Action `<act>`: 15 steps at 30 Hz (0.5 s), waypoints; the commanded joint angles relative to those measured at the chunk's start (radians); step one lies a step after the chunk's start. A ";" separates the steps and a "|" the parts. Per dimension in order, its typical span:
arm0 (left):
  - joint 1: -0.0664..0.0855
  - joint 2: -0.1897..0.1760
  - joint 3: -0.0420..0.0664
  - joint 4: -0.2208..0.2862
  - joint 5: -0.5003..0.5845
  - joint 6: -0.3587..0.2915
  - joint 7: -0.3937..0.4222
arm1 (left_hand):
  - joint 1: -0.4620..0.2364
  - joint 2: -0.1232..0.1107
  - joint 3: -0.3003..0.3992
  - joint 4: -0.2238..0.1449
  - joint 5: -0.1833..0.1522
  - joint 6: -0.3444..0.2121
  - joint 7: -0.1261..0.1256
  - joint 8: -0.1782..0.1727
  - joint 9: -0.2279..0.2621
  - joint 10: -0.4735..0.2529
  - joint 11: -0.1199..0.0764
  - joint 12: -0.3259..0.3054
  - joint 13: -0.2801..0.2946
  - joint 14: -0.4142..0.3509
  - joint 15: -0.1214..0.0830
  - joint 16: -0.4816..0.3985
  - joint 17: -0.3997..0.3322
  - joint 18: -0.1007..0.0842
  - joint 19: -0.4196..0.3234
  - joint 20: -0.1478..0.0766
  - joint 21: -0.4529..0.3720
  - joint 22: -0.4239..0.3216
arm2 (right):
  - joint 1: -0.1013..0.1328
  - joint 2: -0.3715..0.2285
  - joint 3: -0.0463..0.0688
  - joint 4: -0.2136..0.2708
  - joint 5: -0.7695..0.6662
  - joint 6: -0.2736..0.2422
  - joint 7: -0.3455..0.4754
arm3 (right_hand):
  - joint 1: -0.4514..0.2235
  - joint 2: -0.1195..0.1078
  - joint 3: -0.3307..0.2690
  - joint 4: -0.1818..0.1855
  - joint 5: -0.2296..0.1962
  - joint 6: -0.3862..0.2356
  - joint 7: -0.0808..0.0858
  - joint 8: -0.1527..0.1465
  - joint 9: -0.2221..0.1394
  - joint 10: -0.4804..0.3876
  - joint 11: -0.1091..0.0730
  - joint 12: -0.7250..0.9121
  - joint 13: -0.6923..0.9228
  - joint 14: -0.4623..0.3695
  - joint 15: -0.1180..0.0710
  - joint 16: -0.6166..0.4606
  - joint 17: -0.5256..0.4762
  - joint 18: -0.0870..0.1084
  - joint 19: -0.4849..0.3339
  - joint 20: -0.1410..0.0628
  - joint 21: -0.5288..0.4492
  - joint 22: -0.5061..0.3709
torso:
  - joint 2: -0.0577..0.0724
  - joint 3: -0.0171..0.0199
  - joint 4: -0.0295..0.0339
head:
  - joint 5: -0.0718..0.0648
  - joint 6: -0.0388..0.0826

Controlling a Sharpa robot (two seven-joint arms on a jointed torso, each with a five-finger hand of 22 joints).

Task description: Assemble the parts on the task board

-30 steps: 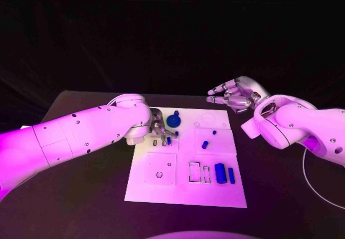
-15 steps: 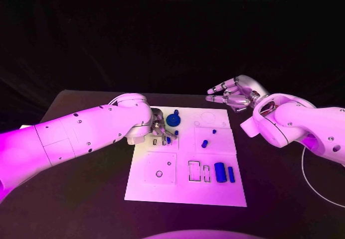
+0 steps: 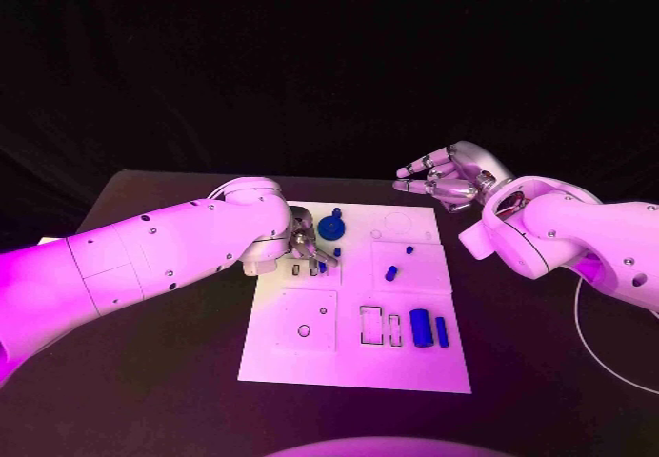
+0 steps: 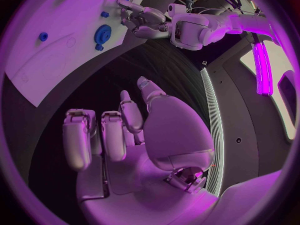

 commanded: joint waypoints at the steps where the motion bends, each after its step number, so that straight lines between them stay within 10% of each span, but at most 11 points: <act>1: 0.000 0.002 0.000 0.003 0.004 0.014 -0.056 | 0.015 0.003 0.002 -0.007 -0.003 -0.008 0.000 0.004 0.003 0.006 0.001 0.004 0.000 0.105 -0.007 0.003 0.263 -0.016 0.006 0.000 0.005 0.048 | 0.000 0.003 0.000 -0.002 -0.012 0.014 -0.001 | -0.003 0.004 -0.006 0.000 0.007 -0.007 0.000 -0.002 -0.001 -0.007 -0.003 -0.005 0.007 0.070 0.001 -0.004 0.104 -0.006 0.017 0.000 -0.003 0.089 | 0.000 -0.0001 -0.0005 | 0.001 0.000; 15: 0.000 0.003 0.000 0.002 0.048 -0.006 -0.036 | 0.187 0.081 0.107 -0.094 -0.001 -0.036 -0.006 0.001 0.028 -0.012 -0.005 -0.021 -0.022 0.105 -0.010 0.003 0.263 -0.013 -0.003 -0.001 -0.003 0.038 | -0.001 0.010 0.000 -0.012 -0.012 0.020 -0.002 | 0.001 0.009 -0.005 0.000 0.009 -0.007 0.000 -0.002 -0.001 -0.011 -0.004 -0.012 0.001 0.071 0.001 -0.004 0.104 -0.006 0.017 -0.001 -0.004 0.088 | 0.000 -0.0001 -0.0001 | 0.001 -0.004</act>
